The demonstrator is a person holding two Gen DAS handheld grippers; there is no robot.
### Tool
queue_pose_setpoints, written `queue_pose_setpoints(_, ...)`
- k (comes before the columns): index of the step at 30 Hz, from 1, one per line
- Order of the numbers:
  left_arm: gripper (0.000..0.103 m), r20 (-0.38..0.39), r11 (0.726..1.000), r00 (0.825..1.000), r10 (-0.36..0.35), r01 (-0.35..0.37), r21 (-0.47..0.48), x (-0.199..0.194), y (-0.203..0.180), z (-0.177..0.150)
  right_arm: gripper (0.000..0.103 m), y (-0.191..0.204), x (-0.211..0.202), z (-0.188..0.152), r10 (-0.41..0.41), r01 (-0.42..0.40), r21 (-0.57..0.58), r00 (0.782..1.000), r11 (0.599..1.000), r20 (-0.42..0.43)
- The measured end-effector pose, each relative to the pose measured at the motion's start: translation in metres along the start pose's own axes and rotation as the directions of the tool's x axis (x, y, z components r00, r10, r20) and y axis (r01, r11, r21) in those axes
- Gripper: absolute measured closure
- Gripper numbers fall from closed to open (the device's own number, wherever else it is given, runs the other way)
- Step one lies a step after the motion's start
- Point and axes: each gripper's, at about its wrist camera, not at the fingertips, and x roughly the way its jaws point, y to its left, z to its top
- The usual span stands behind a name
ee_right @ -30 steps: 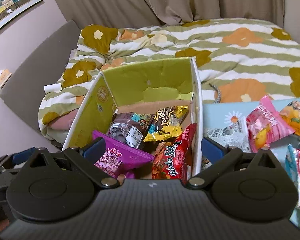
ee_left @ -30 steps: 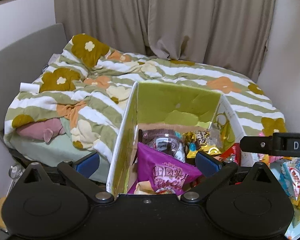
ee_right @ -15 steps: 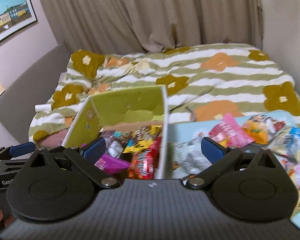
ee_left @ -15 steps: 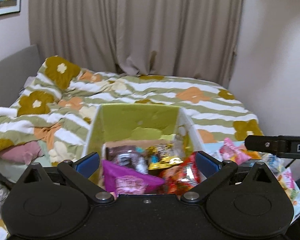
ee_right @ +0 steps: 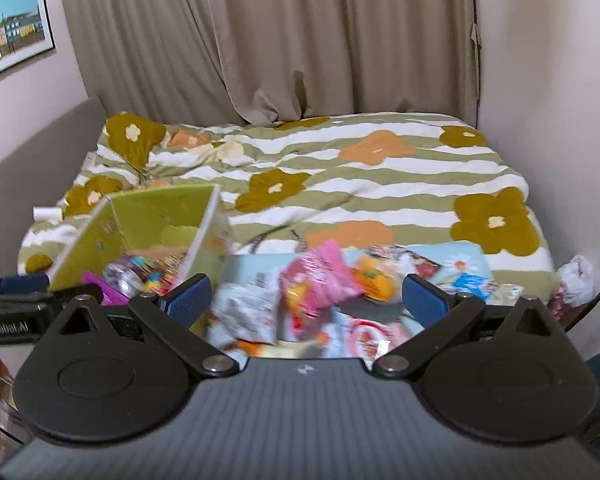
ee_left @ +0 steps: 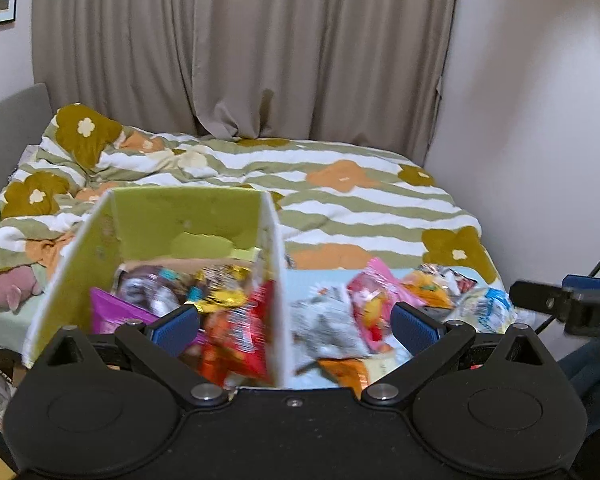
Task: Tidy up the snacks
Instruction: 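Move both tools back over the remaining snack pile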
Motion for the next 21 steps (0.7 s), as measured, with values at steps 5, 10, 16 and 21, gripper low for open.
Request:
queue_pose_setpoints(5,0.000,-0.034,1.000,0.999,0.014,-0.014,0.000,0.023,-0.034,-0.015,0.000,-0.036,0.011,-0.022,0.001,-0.003,-0.075,0.999,0.997,-0.035)
queue_pose_setpoints(10,0.001,-0.091,1.000,0.995,0.031,-0.031,0.004,0.059,-0.063,-0.037,0.000,-0.064,0.036,-0.047,0.025,-0.038,-0.131,0.994,0.991,-0.104)
queue_pose_setpoints(16,0.007,-0.150,0.999,0.988,0.042,-0.039,0.019,0.101,-0.082,-0.060,0.000,-0.080,0.064,-0.079,0.050,-0.081,-0.167,0.982,0.983,-0.180)
queue_pose_setpoints(21,0.008,-0.183,0.998,0.982,0.055,-0.051,0.029,0.130,-0.090,-0.070,0.000,-0.080,0.079,-0.099,0.065,-0.110,-0.198,0.973,0.974,-0.221)
